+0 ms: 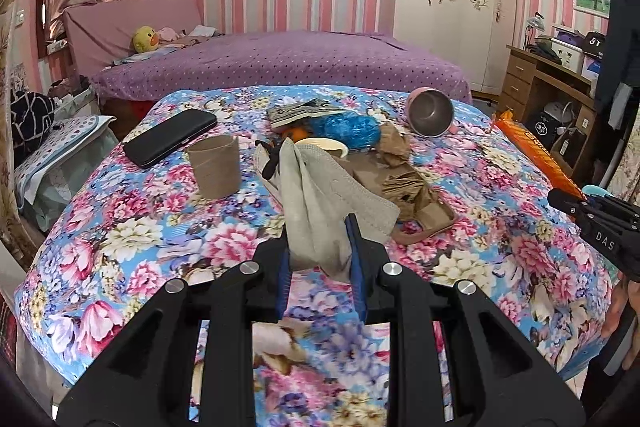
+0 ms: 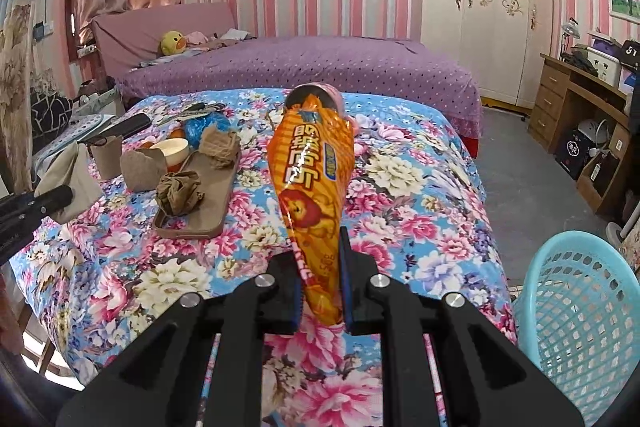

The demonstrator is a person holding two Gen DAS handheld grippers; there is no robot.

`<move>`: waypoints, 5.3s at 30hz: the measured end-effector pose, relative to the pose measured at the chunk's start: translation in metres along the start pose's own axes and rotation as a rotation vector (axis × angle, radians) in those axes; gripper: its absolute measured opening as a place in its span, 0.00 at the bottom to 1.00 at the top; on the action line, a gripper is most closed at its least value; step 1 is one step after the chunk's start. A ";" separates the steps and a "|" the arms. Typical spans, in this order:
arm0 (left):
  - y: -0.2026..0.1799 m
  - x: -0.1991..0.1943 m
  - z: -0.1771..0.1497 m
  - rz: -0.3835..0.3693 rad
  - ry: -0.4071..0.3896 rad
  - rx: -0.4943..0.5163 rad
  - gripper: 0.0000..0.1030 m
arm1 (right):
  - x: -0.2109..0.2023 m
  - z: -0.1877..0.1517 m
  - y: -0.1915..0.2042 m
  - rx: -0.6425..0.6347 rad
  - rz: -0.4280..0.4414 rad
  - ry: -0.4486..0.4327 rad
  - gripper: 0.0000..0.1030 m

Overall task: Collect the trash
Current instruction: 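Carry the snack bag and pouch in both tools over the blue basket, then open the left tool to drop the pouch while the right tool releases the snack bag into the basket, then move both tools back over the bed toward the brown tray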

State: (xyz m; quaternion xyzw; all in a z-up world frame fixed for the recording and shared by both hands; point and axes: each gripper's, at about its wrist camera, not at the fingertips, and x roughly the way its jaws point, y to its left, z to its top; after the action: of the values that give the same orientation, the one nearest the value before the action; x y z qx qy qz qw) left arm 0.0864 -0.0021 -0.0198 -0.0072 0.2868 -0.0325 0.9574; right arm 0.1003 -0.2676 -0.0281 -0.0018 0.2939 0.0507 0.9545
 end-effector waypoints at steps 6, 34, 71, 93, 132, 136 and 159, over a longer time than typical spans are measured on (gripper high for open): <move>-0.007 0.000 0.000 -0.006 -0.001 -0.003 0.22 | -0.004 0.000 -0.008 0.011 -0.002 -0.006 0.14; -0.120 -0.015 0.010 -0.065 -0.059 0.076 0.22 | -0.078 -0.025 -0.155 0.117 -0.164 -0.043 0.14; -0.383 0.024 -0.015 -0.423 0.027 0.291 0.71 | -0.121 -0.075 -0.295 0.289 -0.362 -0.038 0.14; -0.233 0.003 0.018 -0.187 -0.079 0.166 0.94 | -0.077 -0.051 -0.228 0.249 -0.354 0.001 0.18; -0.040 0.027 0.028 0.034 -0.049 0.029 0.95 | -0.023 -0.005 -0.113 0.152 -0.366 -0.038 0.96; -0.020 0.028 0.027 0.049 -0.046 0.000 0.95 | -0.018 -0.001 -0.099 0.139 -0.349 -0.044 0.96; 0.096 0.039 0.018 0.140 0.020 -0.123 0.95 | 0.023 0.022 0.026 0.014 -0.150 -0.042 0.96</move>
State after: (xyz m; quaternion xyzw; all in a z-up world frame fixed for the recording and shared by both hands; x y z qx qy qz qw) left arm 0.1341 0.0913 -0.0290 -0.0458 0.2976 0.0520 0.9522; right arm 0.1292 -0.2388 -0.0223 -0.0161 0.2731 -0.0231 0.9616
